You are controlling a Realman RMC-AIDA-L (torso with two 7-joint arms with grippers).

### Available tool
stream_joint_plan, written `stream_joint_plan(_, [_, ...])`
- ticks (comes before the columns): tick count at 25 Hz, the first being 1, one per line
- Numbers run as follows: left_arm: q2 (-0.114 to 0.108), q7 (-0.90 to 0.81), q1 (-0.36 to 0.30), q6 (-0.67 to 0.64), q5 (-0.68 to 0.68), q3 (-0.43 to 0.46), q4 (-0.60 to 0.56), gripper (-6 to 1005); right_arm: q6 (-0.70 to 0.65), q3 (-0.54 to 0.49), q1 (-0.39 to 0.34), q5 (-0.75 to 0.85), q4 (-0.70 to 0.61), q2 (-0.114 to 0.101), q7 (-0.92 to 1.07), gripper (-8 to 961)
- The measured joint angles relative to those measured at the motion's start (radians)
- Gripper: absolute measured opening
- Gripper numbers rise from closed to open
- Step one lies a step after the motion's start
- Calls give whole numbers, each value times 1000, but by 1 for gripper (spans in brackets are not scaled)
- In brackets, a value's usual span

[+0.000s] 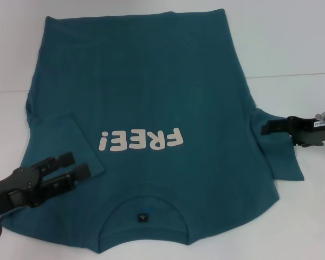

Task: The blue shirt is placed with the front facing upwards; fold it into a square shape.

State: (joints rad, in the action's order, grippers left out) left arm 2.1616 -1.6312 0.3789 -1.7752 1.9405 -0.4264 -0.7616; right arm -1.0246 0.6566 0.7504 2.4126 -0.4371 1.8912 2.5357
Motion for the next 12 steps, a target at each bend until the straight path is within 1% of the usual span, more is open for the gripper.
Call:
stream_joint_plan(5, [1,1,0,1,-2,0,1,887,5,0,9,-1,0,11,-2,800])
stream_joint_plan(8, [1,1,0,2,-8,0,1,887,6,-4,12,-8,0,14,-4,799])
stream_joint_plan(12, [1,0,3,2,-9,-1,1,887,-4,-6,5,-59,0,15,-26,798])
